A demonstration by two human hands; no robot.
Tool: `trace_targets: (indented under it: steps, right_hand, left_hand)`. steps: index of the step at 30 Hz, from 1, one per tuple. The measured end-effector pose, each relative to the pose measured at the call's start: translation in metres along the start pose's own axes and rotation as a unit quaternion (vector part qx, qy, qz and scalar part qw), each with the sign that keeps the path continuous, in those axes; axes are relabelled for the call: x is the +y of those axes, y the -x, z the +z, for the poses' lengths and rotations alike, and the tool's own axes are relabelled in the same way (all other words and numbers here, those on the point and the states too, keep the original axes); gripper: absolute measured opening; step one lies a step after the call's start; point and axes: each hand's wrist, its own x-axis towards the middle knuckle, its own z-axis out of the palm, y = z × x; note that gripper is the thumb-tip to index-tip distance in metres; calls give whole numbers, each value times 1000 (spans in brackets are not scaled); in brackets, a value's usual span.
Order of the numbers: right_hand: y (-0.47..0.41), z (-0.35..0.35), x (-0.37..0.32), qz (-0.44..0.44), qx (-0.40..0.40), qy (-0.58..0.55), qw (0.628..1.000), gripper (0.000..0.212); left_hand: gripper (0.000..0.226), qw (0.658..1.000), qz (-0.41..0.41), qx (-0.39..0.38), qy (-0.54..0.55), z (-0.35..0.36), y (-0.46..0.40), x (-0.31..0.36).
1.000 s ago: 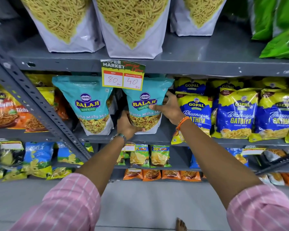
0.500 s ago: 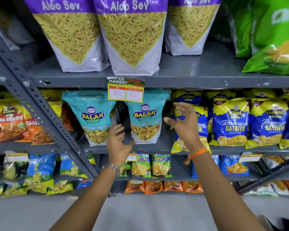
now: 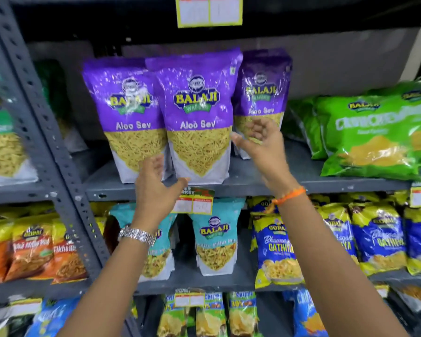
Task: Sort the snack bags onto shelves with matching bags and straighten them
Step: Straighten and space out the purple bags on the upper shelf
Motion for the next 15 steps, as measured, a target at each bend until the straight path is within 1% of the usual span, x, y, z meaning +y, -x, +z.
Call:
trace_targets:
  steps: [2,3,5,6,8,11,15]
  right_hand:
    - [-24,14,-6,28,-49,-15,998,71]
    - [-33,21,-9,38,-71,-15,997,73]
    - [-45,31,-10,47,-109,-11,993,68]
    - [-50,35,-9,51,-121,-12,991,62]
    - [-52,42,-6,48,-130,-10,990,48]
    - [-55,47,-1,27,-117,-16,993,48]
    - [-56,42,-1,22,-86,-42,995,43]
  left_hand:
    - [63,999,-9,-39,-20,5,-17,3]
    - [67,998,-14,-53,-25,9,-24,1]
    - [82,997,-25,-65,-41,16,-33,1]
    - [85,996,-25,-68,-52,17,-34,2]
    - [84,996,-18,-62,-57,20,-32,8]
    - [83,998,-19,-47,-39,21,-31,8]
    - [95,999,-5,-31,-26,27,-35,2]
